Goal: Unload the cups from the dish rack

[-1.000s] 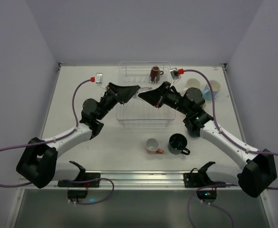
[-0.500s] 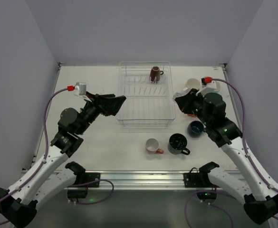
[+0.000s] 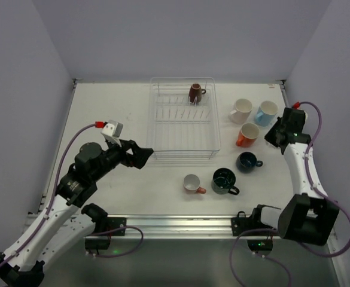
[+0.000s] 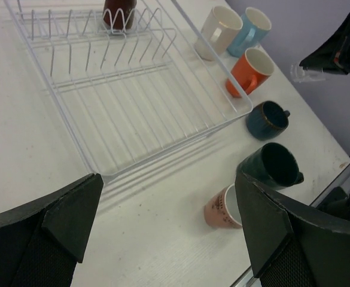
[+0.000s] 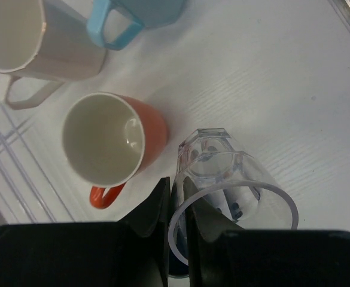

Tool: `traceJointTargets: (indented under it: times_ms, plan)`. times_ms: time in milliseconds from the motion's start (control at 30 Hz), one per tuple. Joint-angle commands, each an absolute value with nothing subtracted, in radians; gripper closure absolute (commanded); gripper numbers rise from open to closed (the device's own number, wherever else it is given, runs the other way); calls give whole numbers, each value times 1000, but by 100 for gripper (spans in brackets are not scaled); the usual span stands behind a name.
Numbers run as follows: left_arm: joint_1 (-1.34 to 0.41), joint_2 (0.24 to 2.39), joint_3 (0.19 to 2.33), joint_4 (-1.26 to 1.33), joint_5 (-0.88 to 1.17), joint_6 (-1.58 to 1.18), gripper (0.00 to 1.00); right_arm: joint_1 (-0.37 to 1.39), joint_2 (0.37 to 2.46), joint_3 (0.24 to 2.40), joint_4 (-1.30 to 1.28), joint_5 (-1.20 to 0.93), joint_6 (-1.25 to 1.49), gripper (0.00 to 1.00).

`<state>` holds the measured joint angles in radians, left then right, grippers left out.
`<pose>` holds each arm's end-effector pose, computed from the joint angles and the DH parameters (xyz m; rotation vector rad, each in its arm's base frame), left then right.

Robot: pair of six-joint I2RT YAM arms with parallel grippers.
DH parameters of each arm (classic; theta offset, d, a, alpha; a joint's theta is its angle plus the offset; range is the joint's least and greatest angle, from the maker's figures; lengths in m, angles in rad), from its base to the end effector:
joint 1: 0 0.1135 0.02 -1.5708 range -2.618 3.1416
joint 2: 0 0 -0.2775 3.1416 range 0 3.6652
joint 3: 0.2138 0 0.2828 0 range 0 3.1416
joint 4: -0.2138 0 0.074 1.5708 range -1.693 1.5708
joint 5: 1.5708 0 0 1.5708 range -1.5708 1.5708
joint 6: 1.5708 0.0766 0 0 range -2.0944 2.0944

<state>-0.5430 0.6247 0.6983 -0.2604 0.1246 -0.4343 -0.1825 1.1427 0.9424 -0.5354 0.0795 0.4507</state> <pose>0.1779 -0.1185 0.3281 0.1936 1.8191 -0.8113 0.2930 -0.0603 0.2689 0.7559 2.1766 0.0458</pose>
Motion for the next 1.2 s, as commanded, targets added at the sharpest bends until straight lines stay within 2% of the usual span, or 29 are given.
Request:
traceJointTargets:
  times_ms: [0,167,267,667,767,800,933,1000,1100,1133,1167]
  plan:
    - [-566,586,667,-333,141,-364,0,-212,1267,1037,-512,66,423,100]
    - [-620,558,676,-348,100,-336,0,-255,1515,1211,-502,16,428,100]
    - [-640,546,678,-362,69,-330,0,-255,1604,1247,-509,-20,434,100]
    - [-660,537,683,-365,35,-328,0,-245,1730,1219,-517,-6,417,94]
    - [-658,545,684,-365,31,-328,0,-226,1752,1232,-529,-3,420,87]
    - [-660,546,684,-365,31,-328,0,-219,1755,1233,-531,-2,422,79]
    - [-658,551,684,-364,31,-328,0,-195,1755,1235,-534,23,431,65]
    - [-658,551,683,-364,31,-328,0,-193,1746,1232,-534,28,440,64]
    - [-657,552,683,-365,26,-328,0,-189,1686,1216,-526,40,452,56]
    - [-657,558,684,-364,26,-328,0,-189,1662,1207,-517,43,460,50]
    - [-654,563,684,-364,28,-330,0,-187,1607,1206,-517,51,465,50]
